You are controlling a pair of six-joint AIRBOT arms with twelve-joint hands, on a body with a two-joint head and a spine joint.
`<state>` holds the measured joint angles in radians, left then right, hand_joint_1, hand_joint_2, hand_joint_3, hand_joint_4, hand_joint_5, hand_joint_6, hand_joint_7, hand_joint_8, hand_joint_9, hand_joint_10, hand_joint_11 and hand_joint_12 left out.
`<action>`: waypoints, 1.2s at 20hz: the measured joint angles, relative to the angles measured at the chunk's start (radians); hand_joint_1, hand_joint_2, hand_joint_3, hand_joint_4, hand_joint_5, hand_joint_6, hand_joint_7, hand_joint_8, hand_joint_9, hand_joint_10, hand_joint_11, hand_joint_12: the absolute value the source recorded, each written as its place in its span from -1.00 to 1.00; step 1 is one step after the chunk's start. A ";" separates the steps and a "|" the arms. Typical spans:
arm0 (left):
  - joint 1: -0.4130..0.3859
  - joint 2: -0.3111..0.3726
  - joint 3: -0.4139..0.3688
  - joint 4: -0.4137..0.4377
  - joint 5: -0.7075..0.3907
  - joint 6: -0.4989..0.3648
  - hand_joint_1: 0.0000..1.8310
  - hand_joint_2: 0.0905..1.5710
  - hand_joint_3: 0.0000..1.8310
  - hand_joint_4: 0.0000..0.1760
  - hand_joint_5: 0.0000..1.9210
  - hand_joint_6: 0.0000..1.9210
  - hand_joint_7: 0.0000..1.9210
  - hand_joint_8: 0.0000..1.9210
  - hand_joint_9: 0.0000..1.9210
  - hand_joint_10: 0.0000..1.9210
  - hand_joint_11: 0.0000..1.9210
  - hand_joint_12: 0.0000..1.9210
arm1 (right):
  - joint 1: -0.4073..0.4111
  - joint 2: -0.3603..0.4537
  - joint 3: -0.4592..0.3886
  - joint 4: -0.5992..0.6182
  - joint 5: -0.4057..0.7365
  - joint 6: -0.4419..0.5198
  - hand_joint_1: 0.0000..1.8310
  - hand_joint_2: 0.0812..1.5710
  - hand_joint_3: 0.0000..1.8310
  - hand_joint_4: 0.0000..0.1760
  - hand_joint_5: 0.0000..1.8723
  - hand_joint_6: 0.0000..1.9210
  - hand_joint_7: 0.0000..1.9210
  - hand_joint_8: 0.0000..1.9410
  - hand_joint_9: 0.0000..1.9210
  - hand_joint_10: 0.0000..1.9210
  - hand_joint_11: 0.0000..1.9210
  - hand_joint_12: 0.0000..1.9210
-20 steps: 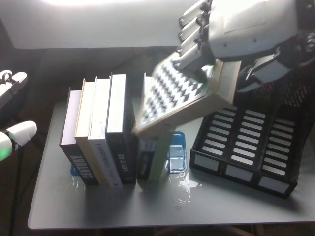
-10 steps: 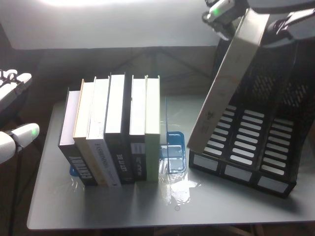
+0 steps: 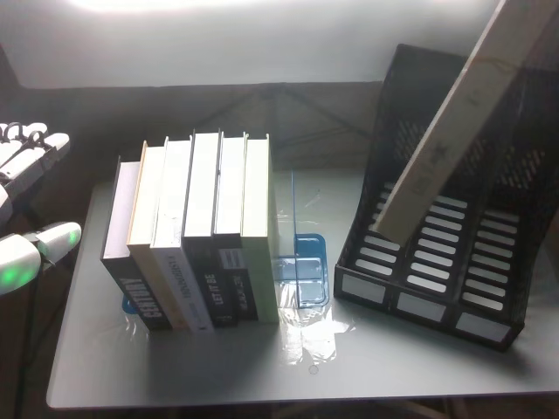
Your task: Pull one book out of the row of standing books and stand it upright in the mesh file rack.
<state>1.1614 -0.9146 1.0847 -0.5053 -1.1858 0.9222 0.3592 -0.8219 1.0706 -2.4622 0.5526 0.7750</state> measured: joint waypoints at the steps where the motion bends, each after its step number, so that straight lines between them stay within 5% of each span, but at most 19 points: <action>1: 0.000 0.000 0.000 0.000 0.002 0.000 -0.81 0.71 -1.00 -0.79 -0.94 -1.00 -1.00 -1.00 -1.00 -1.00 -1.00 -1.00 | 0.000 0.006 0.000 -0.042 0.003 0.037 0.27 0.58 -1.00 -1.00 -0.13 0.31 -0.32 0.60 -0.42 0.73 -0.64 1.00; 2: 0.000 0.000 0.000 -0.001 0.003 0.000 -0.83 0.71 -1.00 -0.72 -0.94 -1.00 -1.00 -1.00 -1.00 -1.00 -1.00 -1.00 | 0.000 0.008 0.000 -0.063 0.003 0.056 0.28 0.57 -1.00 -1.00 -0.14 0.23 -0.29 0.66 -0.36 0.83 -0.50 1.00; 3: 0.000 0.000 0.000 -0.003 0.004 0.000 -0.85 0.71 -1.00 -0.67 -0.95 -1.00 -1.00 -1.00 -1.00 -1.00 -1.00 -1.00 | 0.000 0.008 0.000 -0.084 0.000 0.080 0.41 0.58 -0.99 -1.00 -0.18 0.32 -0.26 0.53 -0.42 0.77 -0.77 1.00; 4: 0.000 0.000 0.000 -0.002 0.004 0.000 -0.86 0.71 -1.00 -0.55 -0.96 -1.00 -1.00 -1.00 -1.00 -1.00 -1.00 -1.00 | -0.003 0.008 0.000 -0.106 -0.001 0.094 0.31 0.55 -1.00 -1.00 -0.10 0.27 -0.29 0.55 -0.59 0.65 -0.95 1.00; 5: -0.003 0.000 0.000 -0.001 0.005 0.000 -0.87 0.71 -1.00 -0.42 -0.97 -1.00 -1.00 -1.00 -1.00 -1.00 -1.00 -1.00 | -0.003 0.009 0.000 -0.135 0.000 0.112 0.32 0.55 -1.00 -1.00 -0.07 0.11 -0.29 0.67 -0.56 0.82 -0.87 1.00; 9: -0.013 0.000 0.000 0.007 0.013 0.000 -0.92 0.70 -1.00 -0.14 -0.99 -1.00 -1.00 -1.00 -1.00 -1.00 -1.00 -1.00 | -0.036 0.009 0.002 -0.231 -0.006 0.177 0.47 0.52 -1.00 -1.00 -0.23 0.44 -0.10 0.26 -0.30 0.56 -0.81 0.93; 10: -0.013 0.000 0.000 0.007 0.014 0.000 -0.94 0.70 -1.00 -0.14 -0.99 -1.00 -1.00 -1.00 -1.00 -1.00 -1.00 -1.00 | -0.051 0.006 0.008 -0.247 -0.011 0.193 0.47 0.52 -1.00 -1.00 -0.24 0.44 -0.10 0.26 -0.25 0.53 -0.74 0.89; 11: -0.013 0.000 0.000 0.005 0.016 0.000 -0.98 0.70 -1.00 -0.06 -1.00 -1.00 -1.00 -1.00 -1.00 -1.00 -1.00 -1.00 | -0.072 -0.005 0.018 -0.249 -0.018 0.197 0.46 0.56 -0.99 -1.00 -0.24 0.22 -0.23 0.52 -0.32 0.73 -0.55 0.98; 14: -0.013 -0.003 0.000 0.008 0.019 0.000 -0.99 0.70 -1.00 0.29 -1.00 -1.00 -1.00 -1.00 -1.00 -1.00 -1.00 -1.00 | -0.152 -0.053 0.053 -0.250 -0.023 0.212 0.47 0.51 -1.00 -1.00 -0.22 0.37 -0.11 0.25 -0.24 0.57 -0.60 0.90; 16: -0.013 -0.005 0.000 0.011 0.025 0.000 -1.00 0.70 -1.00 0.19 -1.00 -1.00 -1.00 -1.00 -1.00 -1.00 -1.00 -1.00 | -0.206 -0.094 0.079 -0.249 -0.050 0.212 0.48 0.48 -1.00 -1.00 -0.20 0.35 -0.08 0.16 -0.16 0.48 -0.44 0.74; 17: -0.014 -0.005 0.000 0.010 0.026 0.000 -1.00 0.69 -1.00 0.25 -1.00 -1.00 -1.00 -1.00 -1.00 -1.00 -1.00 -1.00 | -0.232 -0.117 0.097 -0.248 -0.063 0.212 0.59 0.47 -1.00 -1.00 -0.22 0.35 -0.09 0.13 -0.12 0.36 -0.41 0.82; 18: -0.013 -0.005 0.000 0.008 0.026 0.000 -0.97 0.71 -1.00 -0.13 -0.99 -1.00 -1.00 -1.00 -1.00 -1.00 -1.00 -1.00 | -0.256 -0.133 0.110 -0.249 -0.074 0.213 0.61 0.47 -1.00 -1.00 -0.21 0.32 -0.08 0.11 -0.11 0.33 -0.39 0.83; 20: -0.013 -0.005 0.000 0.008 0.026 0.000 -0.95 0.72 -1.00 -0.14 -0.99 -1.00 -1.00 -1.00 -1.00 -1.00 -1.00 -1.00 | -0.300 -0.169 0.144 -0.247 -0.092 0.215 0.49 0.46 -1.00 -1.00 -0.17 0.34 -0.07 0.08 -0.13 0.44 -0.39 0.71; 24: -0.013 -0.005 0.000 0.009 0.027 0.000 -0.96 0.71 -1.00 -0.18 -0.97 -0.99 -1.00 -1.00 -1.00 -1.00 -1.00 -1.00 | -0.339 -0.222 0.206 -0.296 -0.134 0.263 0.47 0.51 -1.00 -1.00 -0.21 0.38 -0.12 0.22 -0.22 0.57 -0.53 0.85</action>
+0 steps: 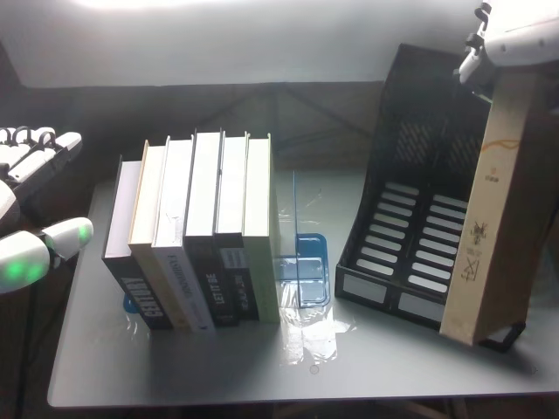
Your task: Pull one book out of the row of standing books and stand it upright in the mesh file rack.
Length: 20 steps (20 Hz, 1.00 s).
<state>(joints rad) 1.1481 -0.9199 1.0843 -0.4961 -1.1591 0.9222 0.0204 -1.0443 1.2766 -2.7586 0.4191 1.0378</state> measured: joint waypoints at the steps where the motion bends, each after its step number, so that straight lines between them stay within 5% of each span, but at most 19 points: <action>1: 0.000 0.000 0.000 0.001 0.000 0.000 -0.96 0.71 -1.00 -0.29 -0.97 -0.99 -1.00 -1.00 -1.00 -1.00 -1.00 -1.00 | -0.005 -0.010 0.009 -0.013 -0.008 0.008 0.47 0.52 -1.00 -1.00 -0.27 0.34 -0.16 0.29 -0.18 0.59 -0.40 0.85; 4: 0.000 -0.001 0.000 0.003 -0.001 0.000 -0.92 0.72 -1.00 -0.69 -0.94 -0.99 -1.00 -1.00 -1.00 -1.00 -1.00 -1.00 | -0.006 -0.049 0.044 -0.018 -0.042 0.013 0.46 0.55 -1.00 -1.00 -0.29 0.26 -0.24 0.44 -0.20 0.65 -0.29 0.81; 6: 0.000 -0.007 0.000 0.004 -0.004 -0.001 -0.93 0.72 -1.00 -0.64 -0.93 -0.99 -1.00 -1.00 -1.00 -1.00 -1.00 -1.00 | -0.014 -0.087 0.084 -0.036 -0.069 0.032 0.46 0.55 -1.00 -1.00 -0.28 0.34 -0.25 0.43 -0.20 0.61 -0.31 0.76; 8: 0.001 -0.012 0.000 0.008 0.006 -0.003 -0.92 0.72 -1.00 -0.44 -0.95 -1.00 -1.00 -1.00 -1.00 -1.00 -1.00 -1.00 | -0.026 -0.126 0.111 -0.196 -0.085 0.157 0.47 0.51 -1.00 -1.00 -0.20 0.31 -0.19 0.29 -0.16 0.54 -0.30 0.73; 10: 0.001 -0.012 0.000 0.008 0.001 -0.005 -0.92 0.72 -1.00 -0.50 -0.95 -1.00 -1.00 -1.00 -1.00 -1.00 -1.00 -1.00 | -0.039 -0.158 0.145 -0.219 -0.098 0.182 0.46 0.55 -1.00 -1.00 -0.25 0.42 -0.22 0.34 -0.27 0.67 -0.50 0.88; 12: 0.001 -0.013 0.003 0.007 0.000 -0.005 -0.92 0.72 -1.00 -0.44 -0.96 -1.00 -1.00 -1.00 -1.00 -1.00 -1.00 -1.00 | -0.051 -0.192 0.187 -0.219 -0.108 0.185 0.45 0.56 -1.00 -1.00 -0.21 0.43 -0.25 0.33 -0.31 0.69 -0.45 0.88; 14: 0.001 -0.013 0.004 0.009 -0.001 -0.006 -0.90 0.72 -1.00 -0.50 -0.96 -1.00 -1.00 -1.00 -1.00 -1.00 -1.00 -1.00 | -0.072 -0.243 0.250 -0.219 -0.118 0.199 0.43 0.63 -1.00 -1.00 -0.25 0.54 -0.35 0.44 -0.45 0.80 -0.68 0.97; 16: 0.001 -0.019 0.010 0.008 0.000 -0.008 -0.92 0.73 -1.00 -0.63 -0.94 -1.00 -1.00 -1.00 -1.00 -1.00 -1.00 -1.00 | -0.086 -0.281 0.300 -0.219 -0.113 0.216 0.25 0.66 -1.00 -1.00 -0.22 0.59 -0.45 0.57 -0.62 0.29 -0.90 0.87; 20: 0.001 -0.026 0.013 0.015 -0.001 -0.016 -0.95 0.73 -1.00 -0.67 -0.95 -1.00 -1.00 -1.00 -1.00 -1.00 -1.00 -1.00 | -0.091 -0.330 0.365 -0.219 -0.134 0.243 0.23 0.67 -1.00 -1.00 -0.23 0.59 -0.46 0.60 -0.72 0.17 -1.00 0.87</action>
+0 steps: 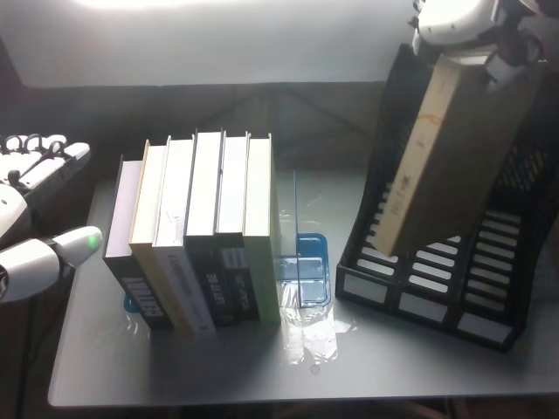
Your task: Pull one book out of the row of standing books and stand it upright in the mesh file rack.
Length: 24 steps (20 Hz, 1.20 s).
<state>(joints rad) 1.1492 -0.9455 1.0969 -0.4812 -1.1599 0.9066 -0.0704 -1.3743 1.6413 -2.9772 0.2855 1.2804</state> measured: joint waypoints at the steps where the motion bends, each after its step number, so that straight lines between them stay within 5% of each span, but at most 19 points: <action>1: 0.000 0.000 0.000 0.001 0.000 -0.001 -0.94 0.73 -1.00 -0.73 -0.94 -0.99 -1.00 -1.00 -1.00 -1.00 -1.00 -1.00 | -0.008 -0.010 0.013 0.000 -0.008 0.005 0.23 0.66 -1.00 -1.00 -0.24 0.58 -0.43 0.57 -0.66 0.20 -0.99 0.90; 6: 0.000 0.000 0.002 0.000 -0.002 -0.006 -0.91 0.74 -1.00 -0.66 -0.94 -1.00 -1.00 -1.00 -1.00 -1.00 -1.00 -1.00 | -0.016 -0.045 0.072 0.000 -0.008 0.053 0.25 0.61 -1.00 -1.00 -0.19 0.51 -0.37 0.49 -0.56 0.21 -0.94 0.87; 7: 0.000 -0.002 0.006 -0.001 -0.002 -0.007 -0.92 0.73 -1.00 -0.43 -0.97 -1.00 -1.00 -1.00 -1.00 -1.00 -1.00 -1.00 | -0.021 -0.053 0.089 0.000 -0.018 0.053 0.40 0.60 -1.00 -1.00 -0.22 0.49 -0.29 0.43 -0.47 0.63 -0.93 0.88; 8: 0.000 -0.008 0.012 -0.002 -0.006 -0.008 -0.91 0.72 -1.00 -0.24 -0.99 -1.00 -1.00 -1.00 -1.00 -1.00 -1.00 -1.00 | -0.026 -0.060 0.100 0.000 -0.025 0.054 0.42 0.62 -1.00 -1.00 -0.23 0.47 -0.33 0.49 -0.48 0.75 -0.88 0.91; 10: 0.000 -0.017 0.014 -0.002 -0.007 -0.014 -0.90 0.72 -1.00 -0.36 -0.98 -1.00 -1.00 -1.00 -1.00 -1.00 -1.00 -1.00 | -0.045 -0.082 0.129 0.000 -0.029 0.055 0.43 0.63 -1.00 -1.00 -0.28 0.49 -0.35 0.51 -0.44 0.81 -0.75 0.89; 13: 0.000 -0.026 0.025 0.011 -0.006 -0.021 -0.93 0.73 -1.00 -0.40 -0.98 -1.00 -1.00 -1.00 -1.00 -1.00 -1.00 -1.00 | -0.061 -0.117 0.183 0.000 -0.021 0.056 0.42 0.64 -1.00 -1.00 -0.26 0.46 -0.36 0.50 -0.49 0.88 -0.81 0.93; 15: 0.000 -0.029 0.029 0.010 -0.008 -0.025 -0.89 0.73 -1.00 -0.65 -0.96 -0.99 -1.00 -1.00 -1.00 -1.00 -1.00 -1.00 | -0.064 -0.131 0.220 0.000 -0.036 0.058 0.45 0.58 -1.00 -1.00 -0.27 0.34 -0.24 0.43 -0.37 0.78 -0.68 0.87; 17: 0.000 -0.031 0.029 0.015 -0.007 -0.029 -0.88 0.74 -1.00 -0.57 -0.97 -1.00 -1.00 -1.00 -1.00 -1.00 -1.00 -1.00 | -0.064 -0.132 0.229 0.000 -0.043 0.060 0.45 0.59 -1.00 -1.00 -0.25 0.40 -0.23 0.39 -0.42 0.79 -0.74 0.87; 19: 0.000 -0.031 0.029 0.021 -0.009 -0.035 -0.89 0.74 -1.00 -0.63 -0.96 -1.00 -1.00 -1.00 -1.00 -1.00 -1.00 -1.00 | -0.065 -0.132 0.222 0.000 -0.044 0.072 0.45 0.58 -1.00 -1.00 -0.23 0.34 -0.21 0.36 -0.40 0.79 -0.71 0.88; 21: 0.000 -0.031 0.029 0.021 -0.012 -0.037 -0.93 0.74 -1.00 -0.54 -0.98 -1.00 -1.00 -1.00 -1.00 -1.00 -1.00 -1.00 | -0.066 -0.124 0.189 0.000 -0.043 0.072 0.43 0.62 -1.00 -1.00 -0.28 0.48 -0.28 0.45 -0.45 0.78 -0.94 0.87; 24: 0.000 -0.031 0.029 0.017 -0.014 -0.038 -0.91 0.74 -1.00 -0.61 -0.97 -0.99 -1.00 -1.00 -1.00 -1.00 -1.00 -1.00 | -0.066 -0.092 0.109 0.000 -0.056 0.073 0.45 0.58 -1.00 -1.00 -0.21 0.40 -0.25 0.40 -0.41 0.71 -0.81 0.86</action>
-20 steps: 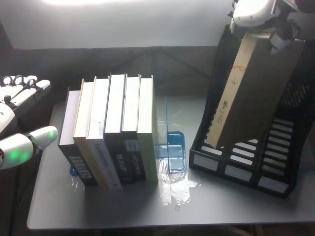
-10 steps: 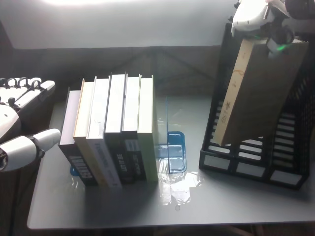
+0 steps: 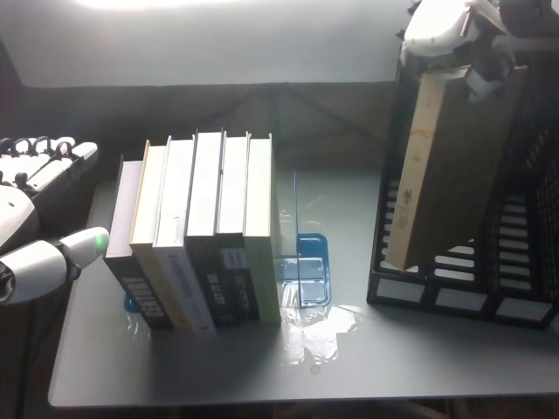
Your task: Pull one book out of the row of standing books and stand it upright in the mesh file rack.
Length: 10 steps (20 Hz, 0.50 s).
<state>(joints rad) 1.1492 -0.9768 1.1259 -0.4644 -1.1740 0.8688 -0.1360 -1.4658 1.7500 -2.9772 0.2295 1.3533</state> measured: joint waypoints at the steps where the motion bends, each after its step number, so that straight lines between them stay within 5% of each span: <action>1: 0.000 0.000 0.000 -0.002 0.000 0.000 -0.91 0.75 -1.00 -0.51 -0.98 -1.00 -1.00 -1.00 -1.00 -1.00 -1.00 -1.00 | 0.000 0.014 -0.024 0.000 -0.004 0.000 0.44 0.60 -1.00 -1.00 -0.22 0.44 -0.28 0.42 -0.45 0.76 -0.85 0.92; 3: 0.000 0.000 0.000 -0.007 0.001 0.000 -0.91 0.76 -1.00 -0.60 -0.97 -1.00 -1.00 -1.00 -1.00 -1.00 -1.00 -1.00 | 0.001 0.062 -0.085 0.000 -0.006 -0.005 0.43 0.62 -1.00 -1.00 -0.24 0.47 -0.31 0.47 -0.49 0.78 -0.90 0.99; 4: 0.000 0.000 -0.001 -0.010 0.002 0.000 -0.90 0.76 -1.00 -0.63 -0.98 -1.00 -1.00 -1.00 -1.00 -1.00 -1.00 -1.00 | 0.001 0.074 -0.099 0.000 -0.005 -0.017 0.27 0.62 -1.00 -1.00 -0.21 0.44 -0.36 0.57 -0.59 0.51 -0.94 1.00; 5: 0.000 0.000 -0.001 -0.012 0.002 -0.001 -0.89 0.76 -1.00 -0.66 -0.97 -1.00 -1.00 -1.00 -1.00 -1.00 -1.00 -1.00 | 0.001 0.092 -0.123 0.000 -0.006 -0.032 0.24 0.62 -1.00 -1.00 -0.22 0.42 -0.35 0.60 -0.58 0.46 -0.89 1.00; 6: 0.000 0.000 -0.001 -0.010 0.003 -0.001 -0.90 0.76 -1.00 -0.66 -0.97 -1.00 -1.00 -1.00 -1.00 -1.00 -1.00 -1.00 | 0.001 0.104 -0.142 0.000 -0.005 -0.057 0.41 0.58 -1.00 -1.00 -0.22 0.39 -0.25 0.45 -0.43 0.67 -0.84 1.00; 7: 0.000 0.000 -0.001 -0.007 0.006 -0.001 -0.89 0.76 -1.00 -0.53 -0.98 -1.00 -1.00 -1.00 -1.00 -1.00 -1.00 -1.00 | 0.002 0.109 -0.158 0.000 0.002 -0.120 0.33 0.60 -0.99 -1.00 -0.26 0.24 -0.25 0.71 -0.25 0.93 -0.31 0.99; 9: 0.000 -0.004 0.000 -0.007 0.006 -0.002 -0.88 0.77 -1.00 -0.55 -0.97 -1.00 -1.00 -1.00 -1.00 -1.00 -1.00 -1.00 | 0.003 0.090 -0.151 0.000 0.007 -0.169 0.28 0.66 -0.99 -1.00 -0.32 0.27 -0.35 0.89 -0.18 0.99 -0.16 1.00; 10: 0.000 -0.006 0.000 -0.006 0.008 -0.003 -0.88 0.77 -1.00 -0.52 -0.98 -1.00 -1.00 -1.00 -1.00 -1.00 -1.00 -1.00 | 0.003 0.079 -0.143 0.000 0.010 -0.181 0.41 0.65 -0.99 -1.00 -0.27 0.15 -0.34 0.77 -0.39 1.00 -0.35 1.00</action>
<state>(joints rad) 1.1488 -0.9833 1.1263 -0.4706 -1.1664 0.8661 -0.1329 -1.3872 1.6066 -2.9772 0.2390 1.1725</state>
